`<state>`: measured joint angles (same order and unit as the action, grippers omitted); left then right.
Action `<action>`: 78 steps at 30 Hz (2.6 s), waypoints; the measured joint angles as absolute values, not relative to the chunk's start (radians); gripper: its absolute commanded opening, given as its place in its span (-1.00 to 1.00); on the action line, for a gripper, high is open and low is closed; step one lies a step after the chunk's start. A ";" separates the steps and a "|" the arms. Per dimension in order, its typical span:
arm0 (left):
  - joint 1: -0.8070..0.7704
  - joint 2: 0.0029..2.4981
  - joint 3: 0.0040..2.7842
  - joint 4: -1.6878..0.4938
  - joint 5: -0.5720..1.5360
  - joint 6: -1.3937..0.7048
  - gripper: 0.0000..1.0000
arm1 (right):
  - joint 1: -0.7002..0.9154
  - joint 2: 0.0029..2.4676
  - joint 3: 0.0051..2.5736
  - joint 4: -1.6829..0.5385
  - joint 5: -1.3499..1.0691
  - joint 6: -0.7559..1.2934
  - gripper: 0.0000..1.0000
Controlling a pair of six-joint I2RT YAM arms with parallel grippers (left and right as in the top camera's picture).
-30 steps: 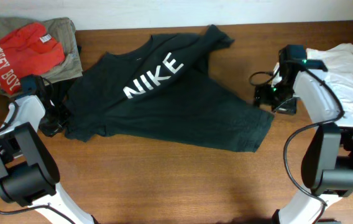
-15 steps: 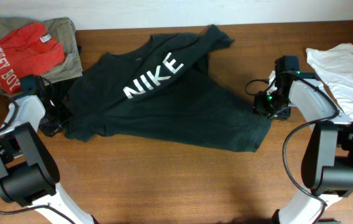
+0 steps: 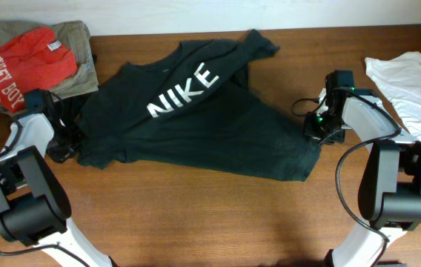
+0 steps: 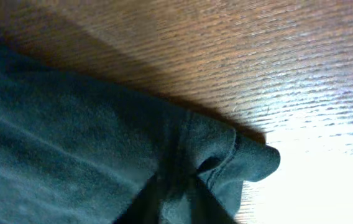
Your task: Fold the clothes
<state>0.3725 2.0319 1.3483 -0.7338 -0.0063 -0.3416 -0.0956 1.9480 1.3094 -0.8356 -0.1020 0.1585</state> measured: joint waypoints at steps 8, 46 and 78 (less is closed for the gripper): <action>0.373 2.032 1.348 -0.733 -0.007 -0.342 -0.99 | -0.096 1.950 1.394 -0.915 -0.103 0.159 -0.92; 0.368 2.032 1.346 -0.714 -0.007 -0.342 -0.99 | 0.001 1.491 1.768 -1.158 -0.172 0.236 -0.92; 0.368 2.032 1.346 -0.710 -0.007 -0.342 -0.97 | -0.014 1.801 1.784 -1.230 -0.073 0.236 0.60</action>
<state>0.3676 2.0319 1.3457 -0.7097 -0.0071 -0.3416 -0.0135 1.8008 1.7844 -1.2297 -0.0727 0.2359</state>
